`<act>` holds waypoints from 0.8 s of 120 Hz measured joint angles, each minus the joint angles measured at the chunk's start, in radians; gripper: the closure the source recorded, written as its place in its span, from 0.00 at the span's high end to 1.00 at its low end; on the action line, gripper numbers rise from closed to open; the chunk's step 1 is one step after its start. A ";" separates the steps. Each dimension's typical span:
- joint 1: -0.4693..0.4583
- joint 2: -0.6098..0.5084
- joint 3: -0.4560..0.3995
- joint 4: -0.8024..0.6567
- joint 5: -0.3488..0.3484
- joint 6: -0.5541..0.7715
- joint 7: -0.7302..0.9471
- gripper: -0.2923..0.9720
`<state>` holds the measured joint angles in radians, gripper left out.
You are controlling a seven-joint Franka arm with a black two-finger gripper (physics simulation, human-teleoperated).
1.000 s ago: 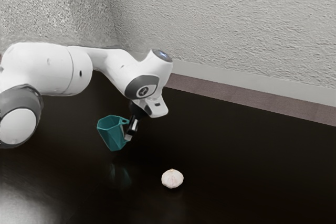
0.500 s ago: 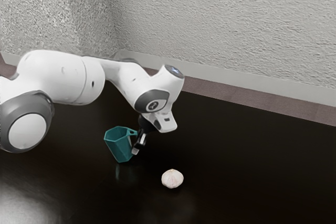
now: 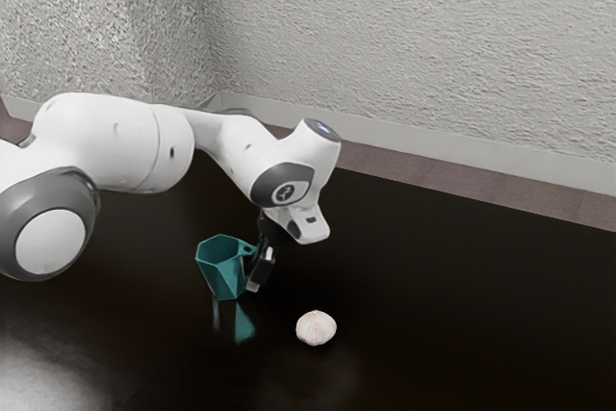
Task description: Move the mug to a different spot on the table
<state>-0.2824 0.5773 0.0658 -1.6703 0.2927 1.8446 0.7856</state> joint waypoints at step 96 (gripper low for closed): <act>0.112 -0.537 -0.012 0.016 -0.265 -0.148 0.060 0.77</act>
<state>-0.1709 0.0403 0.0536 -1.6546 0.0278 1.6965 0.8451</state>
